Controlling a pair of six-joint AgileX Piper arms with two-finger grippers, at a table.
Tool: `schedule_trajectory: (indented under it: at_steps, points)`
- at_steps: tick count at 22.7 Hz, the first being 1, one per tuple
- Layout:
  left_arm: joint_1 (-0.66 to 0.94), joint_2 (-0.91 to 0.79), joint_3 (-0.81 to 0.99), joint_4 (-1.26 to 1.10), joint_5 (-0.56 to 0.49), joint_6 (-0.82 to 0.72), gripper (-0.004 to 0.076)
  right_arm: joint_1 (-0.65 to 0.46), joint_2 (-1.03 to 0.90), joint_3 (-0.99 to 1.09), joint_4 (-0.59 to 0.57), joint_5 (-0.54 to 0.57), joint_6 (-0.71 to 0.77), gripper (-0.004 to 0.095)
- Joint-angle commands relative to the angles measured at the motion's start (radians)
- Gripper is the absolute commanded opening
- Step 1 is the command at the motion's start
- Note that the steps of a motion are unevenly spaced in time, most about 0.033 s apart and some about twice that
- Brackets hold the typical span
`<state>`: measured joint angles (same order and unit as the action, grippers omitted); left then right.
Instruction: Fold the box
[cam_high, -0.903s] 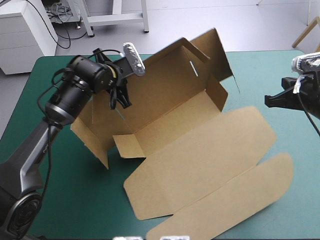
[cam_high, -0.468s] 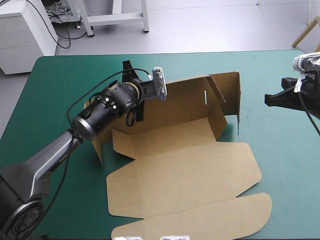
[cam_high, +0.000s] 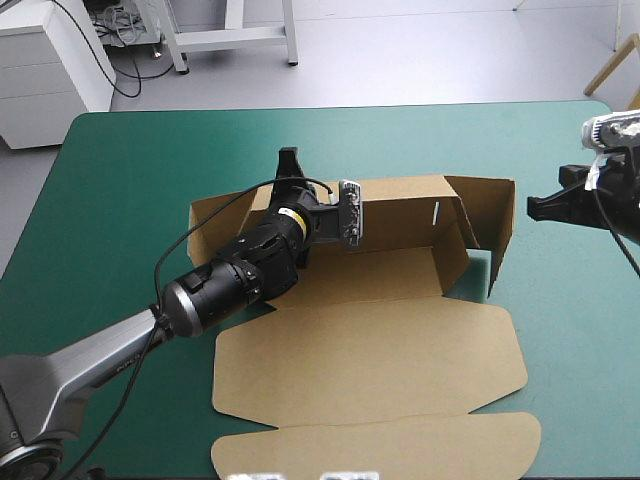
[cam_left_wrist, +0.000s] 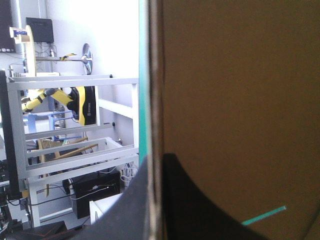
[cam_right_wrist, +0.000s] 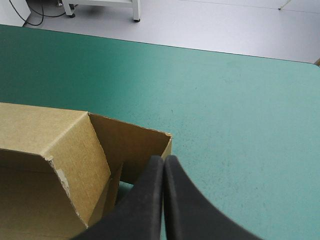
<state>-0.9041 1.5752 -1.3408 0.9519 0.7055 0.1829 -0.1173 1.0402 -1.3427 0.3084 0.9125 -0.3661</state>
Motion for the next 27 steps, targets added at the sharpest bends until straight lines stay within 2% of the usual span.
schedule_trajectory:
  at_steps: [1, 5, 9, 13, 15, 16, 17, 18, 19, 21, 27]
  points:
    - [-0.006, -0.043, -0.008, 0.071, -0.057, -0.029, -0.0010, -0.006, -0.018, -0.033, 0.017, -0.029, -0.049, -0.0017]
    - [-0.006, -0.043, 0.090, 0.189, -0.094, -0.064, -0.0010, -0.006, -0.018, -0.033, 0.017, -0.015, -0.052, -0.0015]
    - [-0.006, -0.043, 0.183, 0.360, -0.110, -0.243, -0.0010, -0.006, -0.018, -0.033, 0.027, -0.017, -0.052, -0.0015]
    - [-0.006, -0.043, 0.256, 0.452, -0.133, -0.357, -0.0010, -0.006, -0.018, -0.035, 0.046, -0.044, -0.058, 0.0000]
    - [-0.006, -0.043, 0.266, 0.449, -0.144, -0.389, -0.0010, -0.006, -0.014, -0.050, 0.069, -0.068, -0.058, 0.0092]
    - [-0.006, -0.043, 0.266, 0.452, -0.142, -0.401, -0.0010, -0.006, -0.005, -0.075, 0.077, -0.070, -0.058, 0.0203]
    - [-0.006, -0.043, 0.266, 0.455, -0.142, -0.415, -0.0010, -0.006, 0.007, -0.094, 0.079, -0.070, -0.058, 0.0271]
    - [-0.006, -0.043, 0.266, 0.460, -0.138, -0.425, -0.0010, -0.006, 0.027, -0.141, 0.085, -0.066, -0.053, 0.0424]
    - [-0.006, -0.043, 0.266, 0.460, -0.138, -0.425, -0.0010, -0.006, 0.046, -0.185, 0.096, -0.066, -0.051, 0.0531]
    - [-0.006, -0.043, 0.266, 0.492, -0.136, -0.450, -0.0010, -0.006, 0.091, -0.269, 0.098, -0.074, -0.021, 0.0663]
    - [-0.006, -0.043, 0.266, 0.570, -0.130, -0.542, -0.0010, -0.006, 0.349, -0.504, 0.098, 0.004, 0.078, 0.0675]
